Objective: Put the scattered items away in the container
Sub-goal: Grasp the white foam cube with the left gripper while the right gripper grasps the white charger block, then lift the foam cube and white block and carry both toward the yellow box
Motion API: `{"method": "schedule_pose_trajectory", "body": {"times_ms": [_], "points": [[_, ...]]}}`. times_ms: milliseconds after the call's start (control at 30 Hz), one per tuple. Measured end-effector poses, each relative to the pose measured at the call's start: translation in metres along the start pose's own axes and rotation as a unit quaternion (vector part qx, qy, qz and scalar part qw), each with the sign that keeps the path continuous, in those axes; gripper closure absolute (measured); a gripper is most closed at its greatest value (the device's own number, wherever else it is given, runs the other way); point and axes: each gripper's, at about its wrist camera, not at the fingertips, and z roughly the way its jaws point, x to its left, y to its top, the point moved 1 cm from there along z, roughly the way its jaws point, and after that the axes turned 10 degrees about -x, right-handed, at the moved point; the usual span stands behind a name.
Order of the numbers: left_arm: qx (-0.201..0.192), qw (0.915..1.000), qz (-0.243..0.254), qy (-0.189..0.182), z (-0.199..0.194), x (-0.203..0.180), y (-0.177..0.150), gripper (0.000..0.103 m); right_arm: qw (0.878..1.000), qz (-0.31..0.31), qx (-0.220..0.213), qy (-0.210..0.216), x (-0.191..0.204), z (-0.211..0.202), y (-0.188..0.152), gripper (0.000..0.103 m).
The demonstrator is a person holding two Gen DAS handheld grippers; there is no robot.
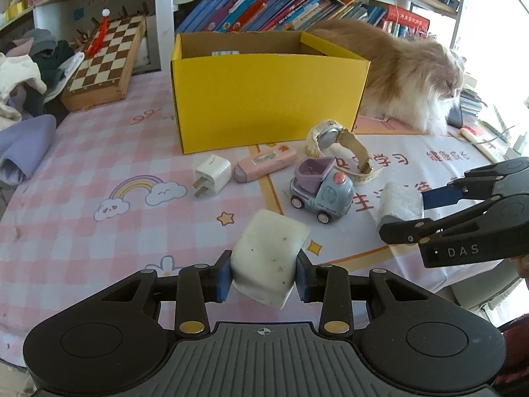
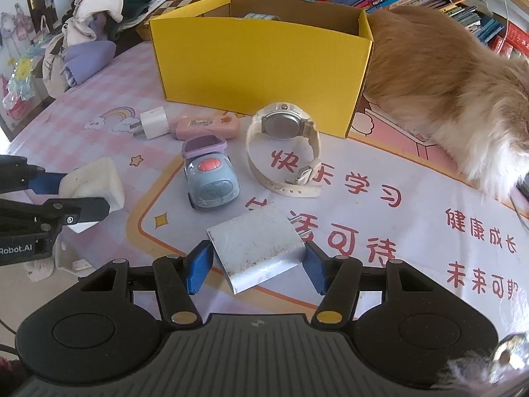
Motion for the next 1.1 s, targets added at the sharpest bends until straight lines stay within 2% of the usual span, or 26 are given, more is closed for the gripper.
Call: {"method": "schedule_pose_trajectory", "body": {"times_ms": [567,933,1100], "points": [[-0.019,0.9997,-0.011,-0.009,-0.022,0.009,0.0,0.069,1.0,-0.01,-0.008,0.005,0.014,-0.017,0.004,0.046],[-0.09,0.9953,0.002,-0.037,-0.056,0.007,0.044,0.071,0.997,-0.015,-0.063,0.03,0.006,-0.064,0.05,0.046],[-0.126,0.991,0.012,-0.043,-0.068,0.008,0.072,0.071,0.994,-0.039,-0.094,0.037,0.002,-0.084,0.079,0.046]]}}
